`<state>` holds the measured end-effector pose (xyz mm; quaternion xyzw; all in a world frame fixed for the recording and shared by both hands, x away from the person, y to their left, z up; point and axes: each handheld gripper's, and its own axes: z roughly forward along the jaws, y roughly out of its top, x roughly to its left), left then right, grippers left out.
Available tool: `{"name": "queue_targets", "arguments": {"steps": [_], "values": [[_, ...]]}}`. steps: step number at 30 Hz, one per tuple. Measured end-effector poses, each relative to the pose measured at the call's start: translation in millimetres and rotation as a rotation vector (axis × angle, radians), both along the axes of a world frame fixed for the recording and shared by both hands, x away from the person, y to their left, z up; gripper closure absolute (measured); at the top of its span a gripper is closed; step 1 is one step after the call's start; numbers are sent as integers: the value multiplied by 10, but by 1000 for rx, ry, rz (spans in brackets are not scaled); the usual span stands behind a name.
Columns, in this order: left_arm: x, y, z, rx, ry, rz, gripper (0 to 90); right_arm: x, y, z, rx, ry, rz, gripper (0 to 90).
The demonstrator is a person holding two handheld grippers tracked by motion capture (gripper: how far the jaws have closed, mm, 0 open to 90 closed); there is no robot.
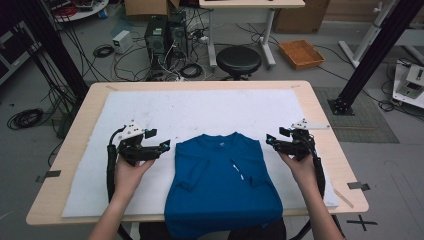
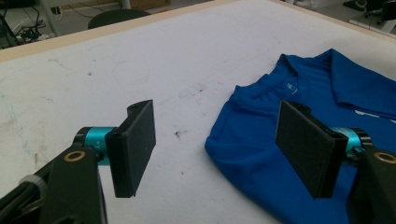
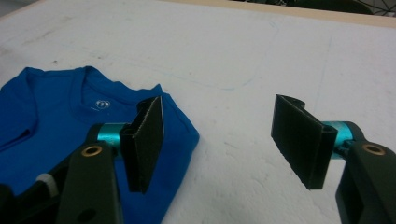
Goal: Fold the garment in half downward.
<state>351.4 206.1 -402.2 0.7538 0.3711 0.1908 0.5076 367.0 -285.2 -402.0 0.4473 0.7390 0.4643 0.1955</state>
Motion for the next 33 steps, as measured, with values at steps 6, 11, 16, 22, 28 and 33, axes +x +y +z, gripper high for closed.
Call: {"name": "queue_targets", "arguments": {"steps": [6, 11, 16, 22, 28, 33], "values": [[156, -106, -61, -2, 75, -31, 308, 101, 112, -10, 16, 6, 16, 449], [280, -249, -157, 34, 116, -38, 336, 183, 242, -71, -13, 27, 48, 548], [433, -395, -239, 55, 157, -33, 426, 311, 325, -164, -40, 88, 36, 601], [557, -550, -360, 136, 210, -35, 460, 481, 436, -259, -97, 162, 62, 626], [578, -543, -398, 160, 261, -25, 524, 545, 575, -359, -200, 209, 89, 660], [582, -534, -407, 195, 263, -3, 587, 529, 621, -386, -253, 193, 109, 796]]}}
